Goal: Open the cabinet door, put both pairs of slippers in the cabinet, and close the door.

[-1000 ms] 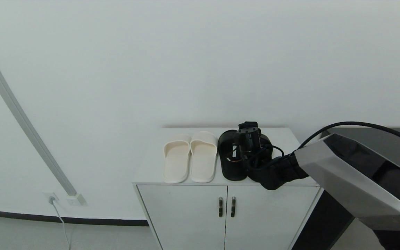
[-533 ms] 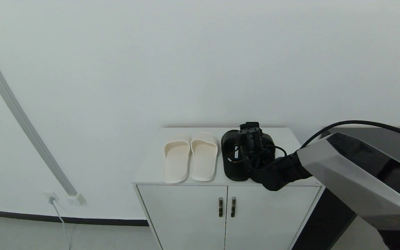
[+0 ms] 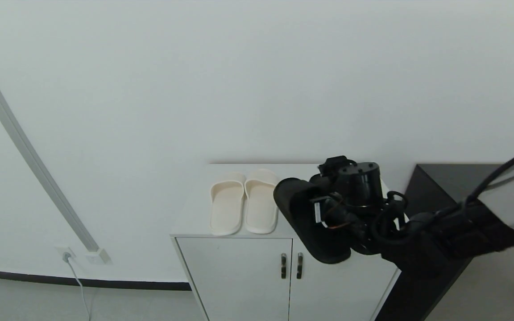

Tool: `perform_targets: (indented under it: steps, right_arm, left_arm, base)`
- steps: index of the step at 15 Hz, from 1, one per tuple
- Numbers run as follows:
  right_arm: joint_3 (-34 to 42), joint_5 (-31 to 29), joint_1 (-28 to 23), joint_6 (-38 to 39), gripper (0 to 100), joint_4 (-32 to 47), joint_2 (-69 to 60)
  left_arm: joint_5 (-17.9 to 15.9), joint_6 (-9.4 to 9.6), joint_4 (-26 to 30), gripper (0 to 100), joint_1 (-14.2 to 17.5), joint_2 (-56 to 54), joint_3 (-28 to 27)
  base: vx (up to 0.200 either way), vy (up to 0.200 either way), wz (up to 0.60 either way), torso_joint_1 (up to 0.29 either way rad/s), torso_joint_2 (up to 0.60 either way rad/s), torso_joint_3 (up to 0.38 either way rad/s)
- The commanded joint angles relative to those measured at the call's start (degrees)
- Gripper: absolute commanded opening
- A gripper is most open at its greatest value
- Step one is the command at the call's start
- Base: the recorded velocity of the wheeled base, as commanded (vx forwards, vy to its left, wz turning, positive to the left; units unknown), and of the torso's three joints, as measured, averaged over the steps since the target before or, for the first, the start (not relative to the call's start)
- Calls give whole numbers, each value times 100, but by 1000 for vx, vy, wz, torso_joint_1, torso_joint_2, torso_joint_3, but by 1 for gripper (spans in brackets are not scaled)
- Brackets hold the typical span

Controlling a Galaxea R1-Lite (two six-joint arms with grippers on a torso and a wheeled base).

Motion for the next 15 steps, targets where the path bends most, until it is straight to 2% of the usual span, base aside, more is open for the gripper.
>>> perform_targets:
  steps: [1,4,15]
  right_arm:
    - [1372,968,324,-157,0,-243,-1557]
    - [2391,2480,368,-148,0,-163,-2638]
    - [2699,2532,342,-122,0,-163,-2638]
  left_arm:
    - [1,-2,0,0,-7,7,1]
    - [1,7,0,0,2,7,1]
    - [1,-11,0,0,-7,7,1]
  base:
    - [0,0,0,0,0,0]
    - [0,0,0,0,0,0]
    - [0,0,0,0,0,0]
